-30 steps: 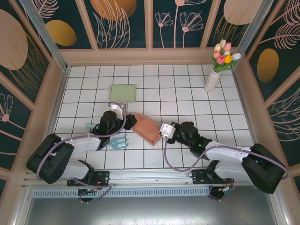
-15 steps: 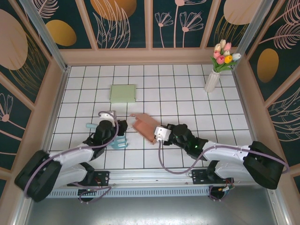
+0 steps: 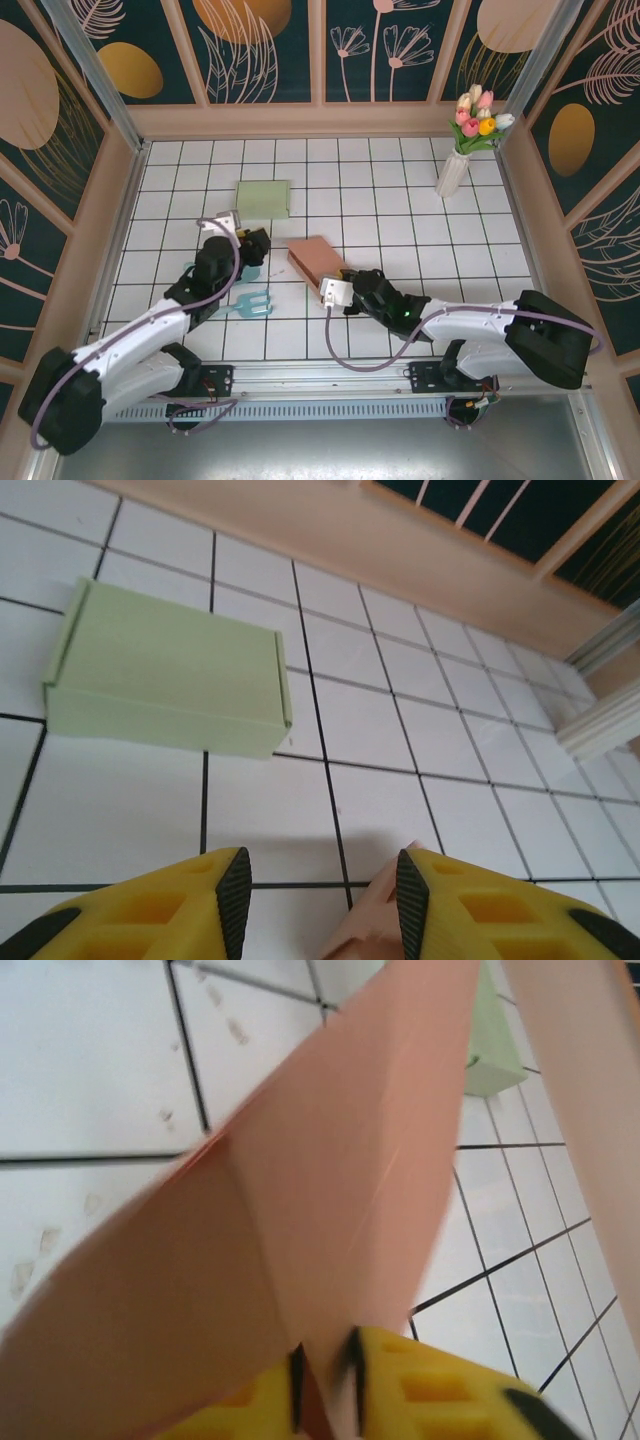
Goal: Fold the paper box
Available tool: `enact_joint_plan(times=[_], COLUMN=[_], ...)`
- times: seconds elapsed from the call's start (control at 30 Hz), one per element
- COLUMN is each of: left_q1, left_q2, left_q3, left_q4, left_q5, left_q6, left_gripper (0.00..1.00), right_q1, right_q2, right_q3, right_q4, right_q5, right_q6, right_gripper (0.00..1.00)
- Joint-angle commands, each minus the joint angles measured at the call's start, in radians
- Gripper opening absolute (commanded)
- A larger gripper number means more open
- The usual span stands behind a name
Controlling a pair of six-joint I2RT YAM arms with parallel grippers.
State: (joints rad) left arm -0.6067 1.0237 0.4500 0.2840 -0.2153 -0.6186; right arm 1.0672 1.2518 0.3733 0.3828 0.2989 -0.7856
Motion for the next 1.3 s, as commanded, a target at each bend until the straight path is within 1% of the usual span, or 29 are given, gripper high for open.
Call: enact_joint_plan(times=[0.0, 0.13, 0.27, 0.33, 0.47, 0.67, 0.8, 0.9, 1.0, 1.03, 1.1, 1.13, 1.23, 1.27], left_q1=[-0.035, -0.097, -0.14, -0.158, -0.165, -0.165, -0.164, -0.164, -0.164, -0.164, -0.164, -0.164, -0.165, -0.165], left_q2=[0.081, 0.16, 0.221, 0.266, 0.355, 0.455, 0.476, 0.494, 0.512, 0.517, 0.521, 0.521, 0.518, 0.517], left_q3=[0.053, 0.108, 0.135, 0.146, 0.155, 0.191, 0.178, 0.171, 0.165, 0.162, 0.16, 0.158, 0.149, 0.145], left_q4=[0.007, 0.0, 0.021, 0.024, 0.051, 0.046, 0.062, 0.074, 0.087, 0.091, 0.095, 0.098, 0.103, 0.105], left_q5=[0.016, -0.038, -0.038, -0.039, -0.041, -0.054, -0.073, -0.073, -0.071, -0.072, -0.07, -0.069, -0.069, -0.07], left_q6=[0.028, 0.049, 0.055, 0.057, 0.06, 0.074, 0.068, 0.063, 0.055, 0.053, 0.05, 0.049, 0.045, 0.042], left_gripper=[0.45, 0.44, 0.44, 0.44, 0.44, 0.44, 0.44, 0.44, 0.44, 0.44, 0.44, 0.44, 0.43, 0.43], right_q1=[0.018, 0.033, 0.043, 0.045, 0.049, 0.059, 0.062, 0.062, 0.062, 0.061, 0.057, 0.053, 0.045, 0.045], right_q2=[0.026, 0.034, 0.035, 0.031, 0.012, -0.031, -0.115, -0.21, -0.306, -0.332, -0.357, -0.358, -0.325, -0.317], right_q3=[0.016, 0.023, 0.031, 0.035, 0.045, 0.073, 0.085, 0.088, 0.074, 0.07, 0.069, 0.072, 0.098, 0.101], right_q4=[-0.088, -0.101, -0.109, -0.116, -0.14, -0.21, -0.248, -0.275, -0.252, -0.24, -0.231, -0.245, -0.381, -0.407], right_q5=[0.044, 0.058, 0.071, 0.072, 0.07, 0.087, 0.096, 0.087, 0.085, 0.095, 0.149, 0.195, 0.316, 0.331], right_q6=[-0.01, -0.018, -0.019, -0.011, 0.02, 0.08, 0.154, 0.232, 0.364, 0.446, 0.644, 0.78, 1.191, 1.283], right_gripper=[0.28, 0.29, 0.3, 0.32, 0.38, 0.39, 0.4, 0.44, 0.51, 0.52, 0.53, 0.54, 0.54, 0.54])
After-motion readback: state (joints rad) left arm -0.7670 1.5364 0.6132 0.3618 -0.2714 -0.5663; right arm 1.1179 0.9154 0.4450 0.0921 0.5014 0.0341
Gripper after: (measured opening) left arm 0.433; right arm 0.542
